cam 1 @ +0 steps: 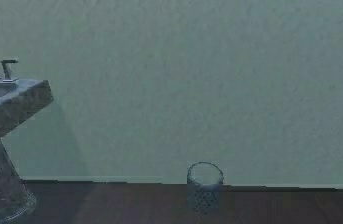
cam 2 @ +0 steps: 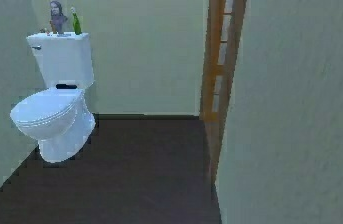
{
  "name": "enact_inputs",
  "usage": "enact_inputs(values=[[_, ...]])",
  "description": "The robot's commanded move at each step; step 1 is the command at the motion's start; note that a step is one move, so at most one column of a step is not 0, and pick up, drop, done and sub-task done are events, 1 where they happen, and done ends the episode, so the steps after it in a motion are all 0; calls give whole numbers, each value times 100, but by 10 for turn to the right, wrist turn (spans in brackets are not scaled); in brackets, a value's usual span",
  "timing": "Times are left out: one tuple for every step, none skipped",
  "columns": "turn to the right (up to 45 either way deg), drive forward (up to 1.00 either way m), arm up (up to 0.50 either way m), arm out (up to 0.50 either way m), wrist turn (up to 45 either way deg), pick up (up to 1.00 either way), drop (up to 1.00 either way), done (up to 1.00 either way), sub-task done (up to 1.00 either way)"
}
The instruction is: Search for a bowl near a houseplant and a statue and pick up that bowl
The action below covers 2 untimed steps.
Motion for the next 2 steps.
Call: enact_inputs(values=[[0, 25, 0, 0, 0, 0, 0, 0, 0], [-450, 0, 0, 0, 0, 0, 0, 0, 0]])
